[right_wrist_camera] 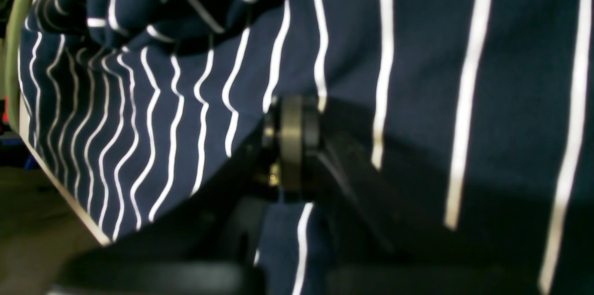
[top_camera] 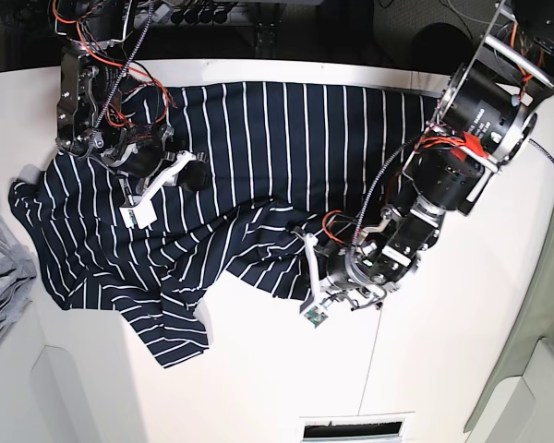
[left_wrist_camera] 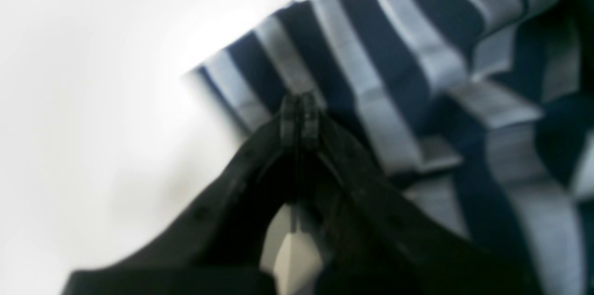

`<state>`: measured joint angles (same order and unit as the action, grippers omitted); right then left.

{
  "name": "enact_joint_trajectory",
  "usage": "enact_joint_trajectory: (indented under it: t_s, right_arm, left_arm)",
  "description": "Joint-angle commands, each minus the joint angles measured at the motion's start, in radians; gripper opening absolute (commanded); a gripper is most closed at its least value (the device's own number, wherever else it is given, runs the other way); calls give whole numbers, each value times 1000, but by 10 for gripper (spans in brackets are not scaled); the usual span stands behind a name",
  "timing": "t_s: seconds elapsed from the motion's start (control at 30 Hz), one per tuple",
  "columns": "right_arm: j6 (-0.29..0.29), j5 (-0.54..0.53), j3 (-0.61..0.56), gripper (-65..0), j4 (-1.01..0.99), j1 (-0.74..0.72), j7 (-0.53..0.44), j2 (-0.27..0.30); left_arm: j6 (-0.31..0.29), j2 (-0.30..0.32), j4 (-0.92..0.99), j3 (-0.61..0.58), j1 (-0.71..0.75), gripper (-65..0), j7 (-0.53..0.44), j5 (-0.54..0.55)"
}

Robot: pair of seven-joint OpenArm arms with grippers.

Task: Layout the t-shirt on the table in an organized manner, then fold the t-shirt properly
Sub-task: 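Grasp a fold of the shirt with the left gripper and pull it flat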

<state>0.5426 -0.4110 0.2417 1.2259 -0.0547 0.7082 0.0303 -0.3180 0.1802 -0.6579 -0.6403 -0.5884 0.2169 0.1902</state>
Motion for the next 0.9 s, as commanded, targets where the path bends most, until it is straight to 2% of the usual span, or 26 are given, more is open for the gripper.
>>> enact_joint_trajectory:
  t_s: [0.0, 0.23, 0.37, 0.47, 0.53, 0.67, 0.73, 0.8, 0.87]
  right_arm:
    - [-4, 31, 1, -650, 12, 6, 6, 3]
    - [-4, 33, 1, -650, 12, 47, -2, 6]
    - [-4, 26, 1, -650, 12, 50, -19, 5]
    - [-4, 26, 1, -650, 12, 50, -39, 5]
    - [-4, 26, 1, -650, 12, 51, -36, 5]
    - [-4, 26, 1, -650, 12, 53, -26, 5]
    - [-4, 26, 1, -650, 12, 53, -23, 5]
    - [-4, 26, 1, -650, 12, 53, -23, 5]
    - [-4, 27, 1, -650, 12, 53, -22, 5]
  left_arm:
    - [4, 11, -9, 4, -34, -650, -11, -2]
    - [16, 107, -10, 4, -54, -650, -22, -32]
    - [10, 119, -42, 5, -75, -650, 15, 35]
    - [-74, 118, -130, 5, -77, -650, 24, 97]
    - [-106, 105, -182, 5, -67, -650, 34, 114]
    - [-105, 42, -190, 5, -34, -650, 49, 123]
    - [-104, 13, -184, 5, -8, -650, 16, 86]
    - [-61, -18, -156, 5, 8, -650, -12, 11]
    - [-33, -39, -100, 5, 7, -650, -19, -14]
